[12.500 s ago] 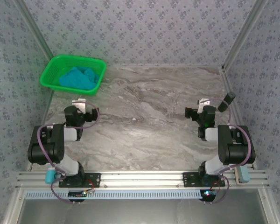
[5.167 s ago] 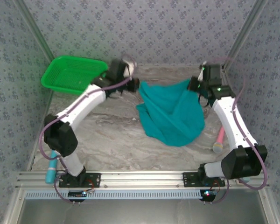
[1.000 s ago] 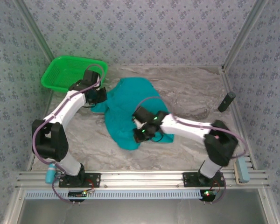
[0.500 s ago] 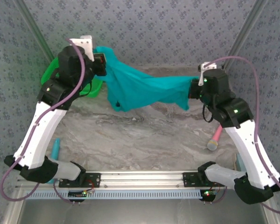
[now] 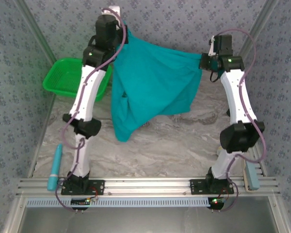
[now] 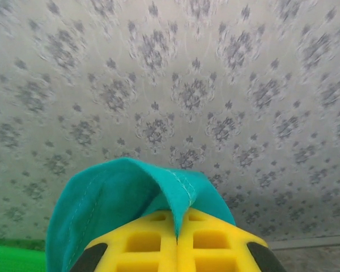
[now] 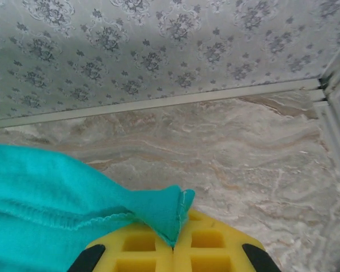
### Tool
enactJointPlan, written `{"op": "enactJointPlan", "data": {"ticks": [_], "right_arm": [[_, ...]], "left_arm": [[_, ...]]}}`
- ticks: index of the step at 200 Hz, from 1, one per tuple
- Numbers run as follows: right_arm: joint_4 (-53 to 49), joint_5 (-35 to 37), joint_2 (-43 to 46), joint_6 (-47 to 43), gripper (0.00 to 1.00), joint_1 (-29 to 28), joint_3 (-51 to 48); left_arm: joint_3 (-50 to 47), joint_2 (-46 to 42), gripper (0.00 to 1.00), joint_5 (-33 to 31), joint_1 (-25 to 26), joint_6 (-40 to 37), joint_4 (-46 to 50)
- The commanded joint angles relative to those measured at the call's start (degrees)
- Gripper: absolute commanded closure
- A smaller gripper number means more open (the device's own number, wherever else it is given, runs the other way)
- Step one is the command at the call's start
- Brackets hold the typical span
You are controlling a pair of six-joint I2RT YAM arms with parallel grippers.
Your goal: Fold the inside-out t-shirt
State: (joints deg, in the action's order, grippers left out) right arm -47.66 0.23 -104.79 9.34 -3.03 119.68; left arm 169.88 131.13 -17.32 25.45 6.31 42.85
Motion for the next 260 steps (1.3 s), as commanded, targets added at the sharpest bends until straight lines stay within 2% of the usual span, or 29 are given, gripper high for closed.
{"op": "enactJointPlan", "data": {"ticks": [1, 16, 31, 47, 66, 83, 107, 126, 144, 174, 191, 211, 245, 260], "right_arm": [[-1.8, -8.0, -0.9, -0.7, 1.0, 2.0, 11.6], [-2.4, -10.1, 0.6, -1.0, 0.99, 1.9, 10.6], [-1.5, -10.8, 5.1, -0.8, 0.95, 1.6, 4.4], [2.0, -9.5, 12.6, -0.2, 0.94, 0.2, -7.7], [6.3, -4.2, 22.2, 1.1, 0.95, -3.4, -24.8], [8.9, 0.1, 29.2, 3.8, 0.94, -6.4, -39.8], [10.5, -0.6, 35.4, 8.0, 0.93, -9.1, -59.0], [10.7, -0.4, 36.7, 10.3, 0.83, -11.6, -69.1], [10.2, -3.3, 35.4, 11.1, 0.74, -11.6, -74.0], [5.6, -9.6, 31.6, 8.6, 0.52, -10.1, -73.8], [3.4, -12.1, 30.1, 8.2, 0.47, -7.7, -72.5], [3.0, -13.9, 29.2, 11.5, 0.45, -4.6, -72.5], [6.1, -13.5, 28.6, 16.9, 0.44, -3.0, -77.3], [9.9, -15.8, 27.9, 17.5, 0.48, -2.5, -79.2]], "left_arm": [[3.7, -0.8, 1.0, 4.5, -0.8, -2.0, 0.8], [-3.7, -4.6, 1.0, 5.9, -0.8, -1.6, -1.1], [-10.2, -8.8, 1.0, 6.9, -0.6, -1.1, -1.6], [-15.5, -12.5, 1.0, 7.5, 0.0, -0.7, 0.6], [-25.3, -17.4, 1.0, 7.7, 1.0, 0.6, 3.6], [-42.2, -24.7, 1.0, 9.4, 2.4, 2.1, 2.0], [-74.0, -37.6, 1.0, 10.4, 5.1, 6.6, -10.7], [-93.9, -44.5, 1.0, 13.5, 5.3, 12.5, -18.7], [-106.0, -46.7, 1.0, 13.3, 5.1, 17.4, -21.3], [-112.6, -47.9, 1.0, 14.2, 4.5, 19.3, -19.5], [-113.5, -49.8, 1.0, 14.5, 3.6, 19.7, -18.9], [-113.6, -51.8, 1.0, 15.9, 2.3, 20.1, -18.6], [-113.3, -53.5, 1.0, 17.3, 1.3, 21.1, -18.1], [-113.4, -53.5, 1.0, 17.6, 1.3, 21.5, -18.3]]}}
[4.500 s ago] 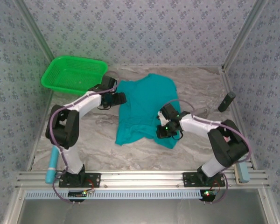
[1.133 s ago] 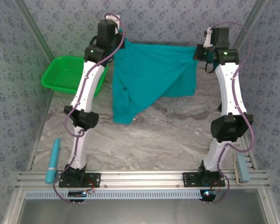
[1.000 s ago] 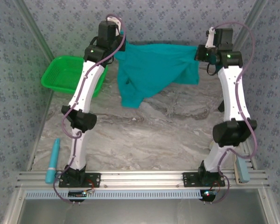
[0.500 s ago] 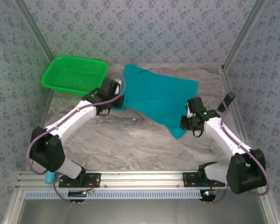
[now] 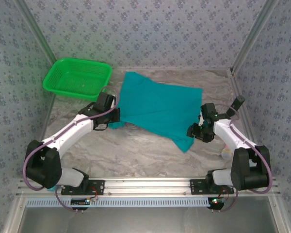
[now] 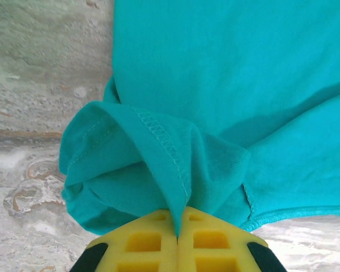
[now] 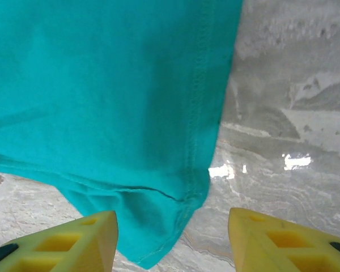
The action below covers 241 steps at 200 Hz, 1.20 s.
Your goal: Fold the inside-out t-shirt
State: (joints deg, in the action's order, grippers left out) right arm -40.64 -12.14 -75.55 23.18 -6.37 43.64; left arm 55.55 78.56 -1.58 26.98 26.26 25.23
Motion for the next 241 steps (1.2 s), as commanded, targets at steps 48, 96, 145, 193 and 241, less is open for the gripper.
{"op": "enactJointPlan", "data": {"ticks": [48, 96, 145, 193, 241], "right_arm": [[8.1, -7.3, -5.3, 4.8, 0.83, -0.7, -3.9], [3.1, -0.5, 0.1, 2.2, 1.0, -1.1, -0.9], [-1.9, 13.7, 0.1, 1.0, 0.69, -4.1, 3.4], [3.9, 1.9, -1.7, 2.5, 0.47, -1.5, -1.8], [9.8, -6.5, -3.8, 5.4, 0.7, -1.0, -6.0]], "left_arm": [[1.5, 0.6, 1.0, 3.6, -0.2, 1.6, -0.1], [2.3, -0.5, 1.0, 3.1, -0.6, 1.1, 1.1], [6.0, -2.3, 1.0, 2.2, -1.2, 0.0, 2.5], [4.5, -0.8, 1.0, 4.0, -1.2, 1.0, 1.5], [2.9, -1.5, 1.0, 3.8, -1.4, 1.1, 1.0]]}}
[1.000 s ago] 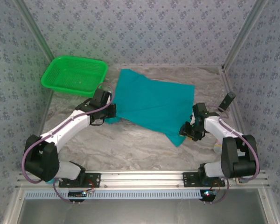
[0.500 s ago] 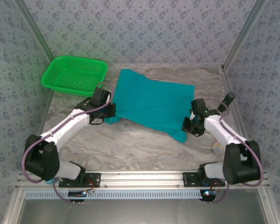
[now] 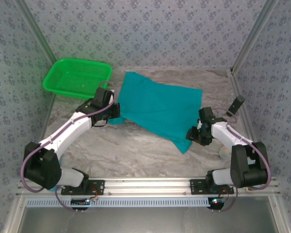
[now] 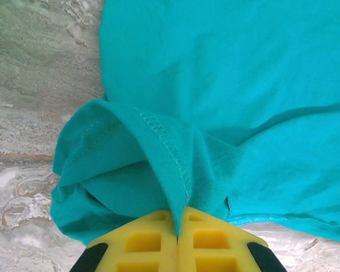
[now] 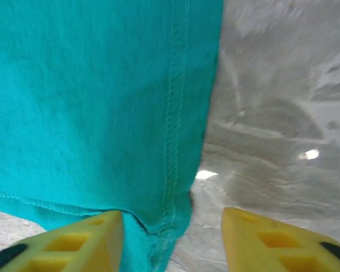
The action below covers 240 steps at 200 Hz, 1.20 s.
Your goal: Fold the inside-out t-shirt
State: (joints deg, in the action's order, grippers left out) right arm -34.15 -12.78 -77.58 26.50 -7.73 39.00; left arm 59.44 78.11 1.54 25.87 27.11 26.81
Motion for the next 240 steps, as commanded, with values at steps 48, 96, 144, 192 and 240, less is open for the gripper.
{"op": "enactJointPlan", "data": {"ticks": [48, 96, 144, 192, 240], "right_arm": [[2.5, -2.6, 0.4, 1.1, 1.0, 0.5, -0.4], [-10.0, 19.8, 5.4, -4.6, 0.86, 0.2, 13.0], [-0.6, 21.6, 2.2, -11.3, 1.0, 5.9, 28.6], [1.3, 16.8, -5.3, -12.8, 1.0, 8.7, 51.7], [-8.9, 20.7, 10.1, -16.6, 1.0, 4.0, 53.7]], "left_arm": [[-1.0, -1.5, 1.0, 0.4, -0.5, -0.3, 0.3], [8.3, -1.7, 1.0, -1.4, -1.6, -3.0, 2.7], [26.2, 6.2, 1.0, -1.0, -1.6, -5.9, 2.5], [49.8, 17.2, 1.0, -3.5, -1.5, -13.8, 5.8], [52.9, 8.7, 1.0, -12.2, 6.4, -20.1, 11.7]]}}
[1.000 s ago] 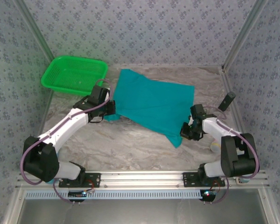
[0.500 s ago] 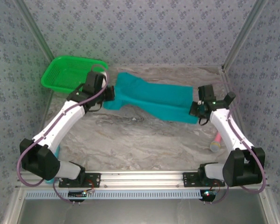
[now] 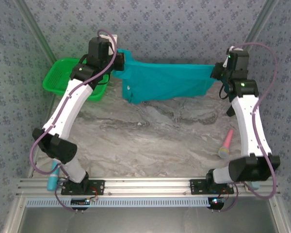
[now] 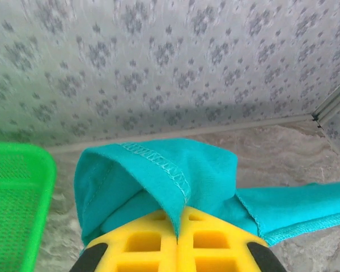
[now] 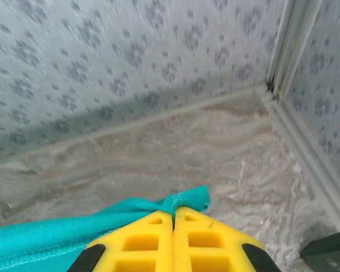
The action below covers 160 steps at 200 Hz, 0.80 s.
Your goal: Fold the inside-out t-shirt
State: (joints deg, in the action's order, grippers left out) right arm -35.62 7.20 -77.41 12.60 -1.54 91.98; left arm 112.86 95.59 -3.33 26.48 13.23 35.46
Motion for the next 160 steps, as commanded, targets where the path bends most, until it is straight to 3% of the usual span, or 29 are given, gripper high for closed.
{"op": "enactJointPlan", "data": {"ticks": [1, 37, 66, 76, 113, 135, 160], "right_arm": [[-7.7, 0.5, 10.4, -2.6, 1.0, -2.2, 0.6], [-15.1, -2.5, 21.1, -1.8, 1.0, -9.6, 0.4], [-19.5, -1.4, 20.3, -1.5, 0.96, -10.5, 3.2], [-19.2, -1.5, 19.1, -1.7, 1.0, -10.4, 2.3], [-14.0, -3.9, 9.6, -1.7, 0.98, -7.9, -1.0], [-9.2, -7.3, 0.3, -1.1, 1.0, -4.3, -0.1], [-5.7, -6.7, -11.1, -1.8, 1.0, -2.5, 6.3]], "left_arm": [[-0.7, -9.2, 1.0, -7.5, 5.9, -6.3, 3.0], [-7.0, -21.3, 1.0, -9.5, 13.0, -6.7, 1.1], [-7.0, -23.5, 1.0, -10.6, 14.3, -7.8, 1.0], [-6.9, -22.9, 1.0, -12.1, 14.2, -9.0, 0.3], [-4.5, -14.9, 1.0, -16.4, 12.2, -12.5, -1.0], [-1.5, -7.5, 1.0, -12.8, 6.9, -11.0, -1.6], [10.4, 4.1, 1.0, -9.0, 2.3, -10.5, 1.0]]}}
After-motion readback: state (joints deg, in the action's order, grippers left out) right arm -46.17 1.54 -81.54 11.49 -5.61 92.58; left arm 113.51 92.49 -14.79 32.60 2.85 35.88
